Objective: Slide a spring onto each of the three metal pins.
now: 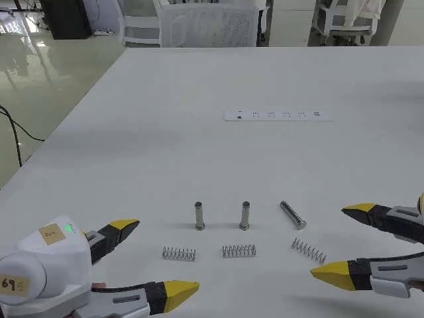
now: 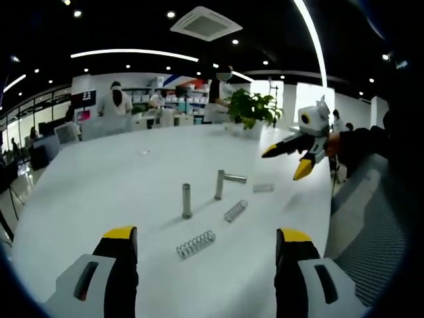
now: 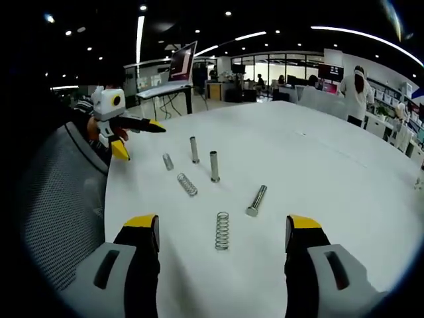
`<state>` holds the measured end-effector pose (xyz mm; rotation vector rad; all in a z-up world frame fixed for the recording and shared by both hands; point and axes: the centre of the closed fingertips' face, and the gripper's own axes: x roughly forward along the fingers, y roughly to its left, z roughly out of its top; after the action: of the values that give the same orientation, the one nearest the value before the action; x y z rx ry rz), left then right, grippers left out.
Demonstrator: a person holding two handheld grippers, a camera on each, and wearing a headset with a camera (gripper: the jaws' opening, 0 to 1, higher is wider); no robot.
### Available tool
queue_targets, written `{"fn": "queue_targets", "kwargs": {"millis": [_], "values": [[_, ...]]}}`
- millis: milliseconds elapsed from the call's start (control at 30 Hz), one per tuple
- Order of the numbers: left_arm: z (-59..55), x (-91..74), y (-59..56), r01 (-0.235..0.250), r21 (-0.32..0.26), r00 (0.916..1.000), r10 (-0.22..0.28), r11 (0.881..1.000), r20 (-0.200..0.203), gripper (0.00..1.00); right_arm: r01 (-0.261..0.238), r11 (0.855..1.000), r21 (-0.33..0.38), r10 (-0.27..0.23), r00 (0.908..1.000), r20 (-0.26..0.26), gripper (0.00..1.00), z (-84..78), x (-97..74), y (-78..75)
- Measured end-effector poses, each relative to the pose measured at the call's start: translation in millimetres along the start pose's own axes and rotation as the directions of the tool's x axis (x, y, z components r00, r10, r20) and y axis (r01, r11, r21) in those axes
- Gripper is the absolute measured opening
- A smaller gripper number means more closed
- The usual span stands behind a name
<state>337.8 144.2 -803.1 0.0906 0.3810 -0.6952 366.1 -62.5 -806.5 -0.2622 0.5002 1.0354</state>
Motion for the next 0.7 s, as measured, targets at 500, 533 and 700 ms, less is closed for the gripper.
{"fn": "queue_targets", "kwargs": {"millis": [500, 533, 700], "values": [[-1.2, 0.7, -1.8, 0.007, -0.002, 1.0, -0.007, 1.0, -0.002, 0.81, -0.002, 1.0, -0.002, 0.002, 1.0, -0.009, 0.77, -1.9, 1.3, 0.2], [-1.1, 0.8, -2.1, 0.008, -0.003, 1.0, -0.009, 1.0, -0.002, 0.81, -0.002, 1.0, -0.002, 0.002, 1.0, -0.008, 0.77, -1.8, 1.3, 0.2], [-0.9, 1.0, -2.8, 0.01, -0.004, 0.9999, -0.01, 1.0, -0.003, 0.8, -0.004, 1.0, -0.002, 0.004, 0.9999, -0.01, 0.77, -1.8, 1.4, 0.4]]}}
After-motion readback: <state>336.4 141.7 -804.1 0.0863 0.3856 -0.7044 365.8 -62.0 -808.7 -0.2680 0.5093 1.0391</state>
